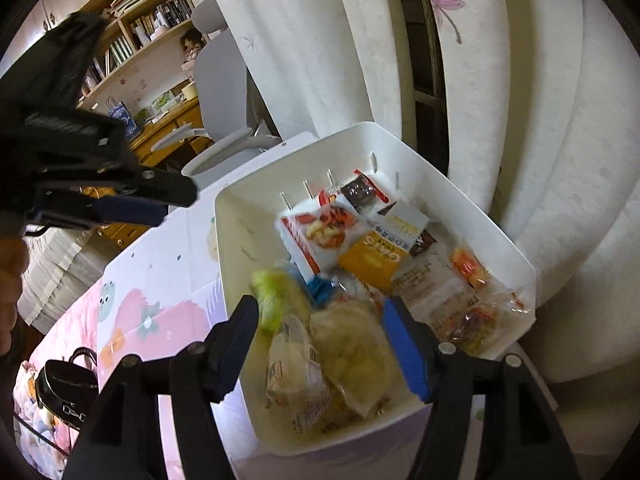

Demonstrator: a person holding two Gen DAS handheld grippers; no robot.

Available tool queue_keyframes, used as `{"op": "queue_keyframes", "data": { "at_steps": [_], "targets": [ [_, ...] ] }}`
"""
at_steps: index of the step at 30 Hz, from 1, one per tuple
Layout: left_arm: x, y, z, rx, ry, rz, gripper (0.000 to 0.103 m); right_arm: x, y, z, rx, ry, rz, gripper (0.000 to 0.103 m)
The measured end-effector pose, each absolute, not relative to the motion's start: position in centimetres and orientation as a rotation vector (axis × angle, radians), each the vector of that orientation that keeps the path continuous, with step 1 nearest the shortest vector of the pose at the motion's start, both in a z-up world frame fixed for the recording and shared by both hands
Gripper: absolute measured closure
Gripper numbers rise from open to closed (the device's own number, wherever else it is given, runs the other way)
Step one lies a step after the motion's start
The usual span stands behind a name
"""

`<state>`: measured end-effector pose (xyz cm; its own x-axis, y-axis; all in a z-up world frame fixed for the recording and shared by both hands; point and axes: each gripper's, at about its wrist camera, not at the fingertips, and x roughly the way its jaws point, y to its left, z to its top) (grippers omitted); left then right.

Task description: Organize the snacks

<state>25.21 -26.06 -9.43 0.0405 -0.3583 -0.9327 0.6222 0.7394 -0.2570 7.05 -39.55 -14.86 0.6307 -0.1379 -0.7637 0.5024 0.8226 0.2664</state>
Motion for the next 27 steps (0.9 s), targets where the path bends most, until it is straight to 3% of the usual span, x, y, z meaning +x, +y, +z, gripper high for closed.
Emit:
{"op": "queue_keyframes", "data": {
  "at_steps": [6,14,27],
  "targets": [
    [21.3,-20.6,-8.8,0.185,1.263,-0.691,0.038,4.4,-38.4,-15.1,0.511,0.821,-0.364,0.023],
    [13.2,-11.8,-6.6,0.095,1.245,-0.516,0.030,-0.2,-34.4,-13.9,0.499,0.865,-0.215,0.009],
    [2.5,-3.5,-3.6,-0.073,1.160,-0.397,0.022,-6.8,-27.9,-9.4,0.316,0.925,0.006,0.001]
  ]
}}
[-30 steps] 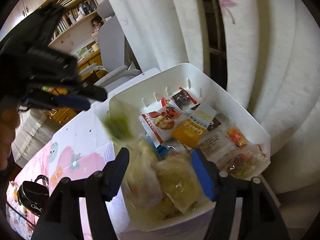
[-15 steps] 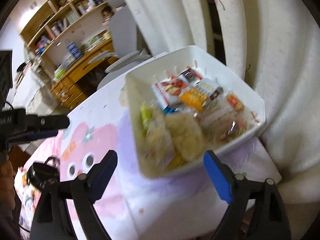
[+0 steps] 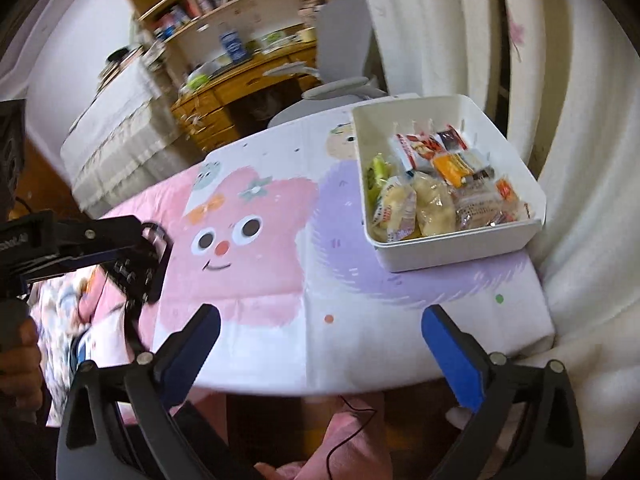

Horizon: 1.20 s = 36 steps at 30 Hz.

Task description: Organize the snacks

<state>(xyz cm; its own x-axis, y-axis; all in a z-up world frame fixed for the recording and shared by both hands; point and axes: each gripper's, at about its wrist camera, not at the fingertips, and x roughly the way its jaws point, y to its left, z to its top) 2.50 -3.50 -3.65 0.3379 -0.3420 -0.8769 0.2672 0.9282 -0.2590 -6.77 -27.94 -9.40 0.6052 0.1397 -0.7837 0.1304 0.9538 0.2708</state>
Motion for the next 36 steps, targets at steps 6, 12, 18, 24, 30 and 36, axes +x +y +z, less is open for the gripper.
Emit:
{"op": "queue_keyframes", "data": {
  "at_steps": [6,12,18,24,30,36],
  "targets": [
    [0.6,-5.5,-2.6,-0.057,1.096,-0.367,0.018,-7.8,-28.8,-6.7,0.285,0.938,0.073,0.000],
    [1.9,-9.4,-1.5,-0.059,1.078,-0.338,0.018,-6.1,-31.6,-6.2,0.287,1.020,0.122,0.000],
    [2.3,-12.6,-0.1,-0.055,0.999,-0.287,0.008,-4.8,-34.6,-4.6,0.243,0.990,0.118,0.000],
    [1.4,-14.5,-0.4,-0.041,0.990,-0.284,0.004,-4.5,-36.4,-4.1,0.166,1.030,0.115,0.000],
    [0.5,-14.1,0.2,0.000,0.945,-0.235,0.001,-4.4,-37.6,-3.1,0.224,1.031,0.111,0.000],
    [0.0,-12.5,-0.5,0.039,0.963,-0.111,0.001,-4.0,-35.5,-3.3,0.195,0.997,0.109,0.000]
  ]
}}
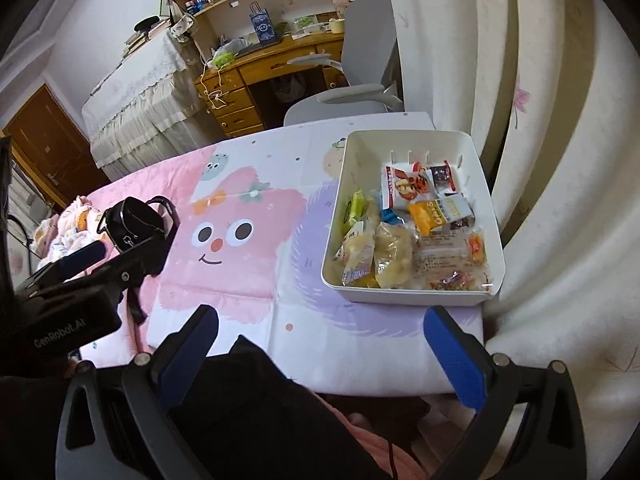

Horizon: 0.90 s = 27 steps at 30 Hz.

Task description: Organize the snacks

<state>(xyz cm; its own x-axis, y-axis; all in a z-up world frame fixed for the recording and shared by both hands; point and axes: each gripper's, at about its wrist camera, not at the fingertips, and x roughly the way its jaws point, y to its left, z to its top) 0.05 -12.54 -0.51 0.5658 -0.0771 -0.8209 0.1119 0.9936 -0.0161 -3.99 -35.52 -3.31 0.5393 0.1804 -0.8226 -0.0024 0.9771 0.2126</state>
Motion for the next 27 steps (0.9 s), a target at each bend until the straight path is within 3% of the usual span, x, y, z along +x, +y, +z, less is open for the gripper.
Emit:
{"op": "queue_keyframes", "data": {
  "at_steps": [27],
  "targets": [
    [-2.9,-13.0,0.1,0.070,0.894,-0.053,0.001,-5.5,-33.7,-3.4,0.156,0.955,0.127,0.000]
  ]
}}
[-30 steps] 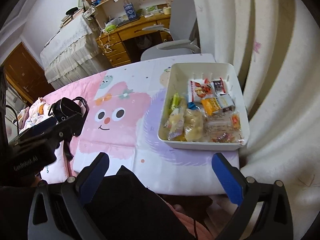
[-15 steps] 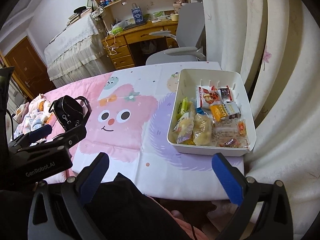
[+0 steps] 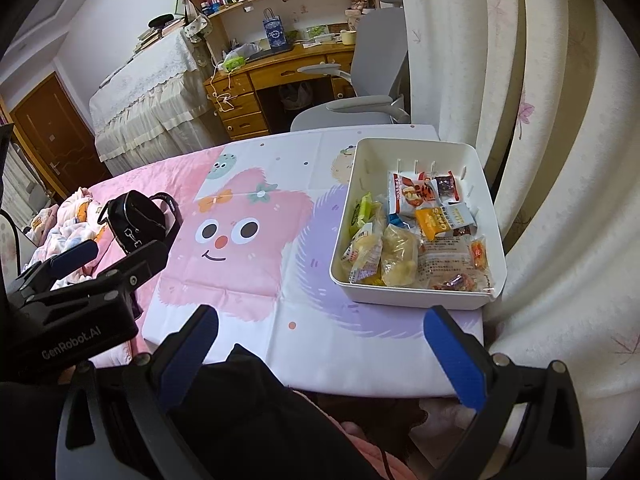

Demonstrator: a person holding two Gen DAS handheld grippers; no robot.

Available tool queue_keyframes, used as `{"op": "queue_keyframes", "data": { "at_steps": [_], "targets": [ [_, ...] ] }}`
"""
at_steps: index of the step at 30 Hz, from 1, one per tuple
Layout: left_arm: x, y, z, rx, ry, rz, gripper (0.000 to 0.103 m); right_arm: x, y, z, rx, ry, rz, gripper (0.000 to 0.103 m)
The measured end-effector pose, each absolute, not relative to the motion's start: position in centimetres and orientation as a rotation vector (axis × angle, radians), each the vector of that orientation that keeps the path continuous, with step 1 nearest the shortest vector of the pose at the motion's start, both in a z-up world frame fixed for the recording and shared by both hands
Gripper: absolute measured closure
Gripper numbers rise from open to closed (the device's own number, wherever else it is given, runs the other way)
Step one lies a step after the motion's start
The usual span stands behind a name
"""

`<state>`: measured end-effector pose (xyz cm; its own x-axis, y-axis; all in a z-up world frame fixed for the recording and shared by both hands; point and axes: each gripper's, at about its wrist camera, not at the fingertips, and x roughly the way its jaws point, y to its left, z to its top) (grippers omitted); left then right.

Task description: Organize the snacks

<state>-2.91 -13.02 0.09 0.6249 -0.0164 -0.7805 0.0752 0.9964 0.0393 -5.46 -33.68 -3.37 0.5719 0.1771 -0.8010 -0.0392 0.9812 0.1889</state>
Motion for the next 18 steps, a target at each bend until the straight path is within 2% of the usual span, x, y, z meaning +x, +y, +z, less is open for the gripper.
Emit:
{"op": "queue_keyframes", "data": {
  "at_steps": [18],
  "targets": [
    [-3.2,-13.9,-0.3,0.048,0.919,-0.011,0.001,-4.8,-35.0,-3.3,0.151,0.969,0.167,0.000]
  ]
}}
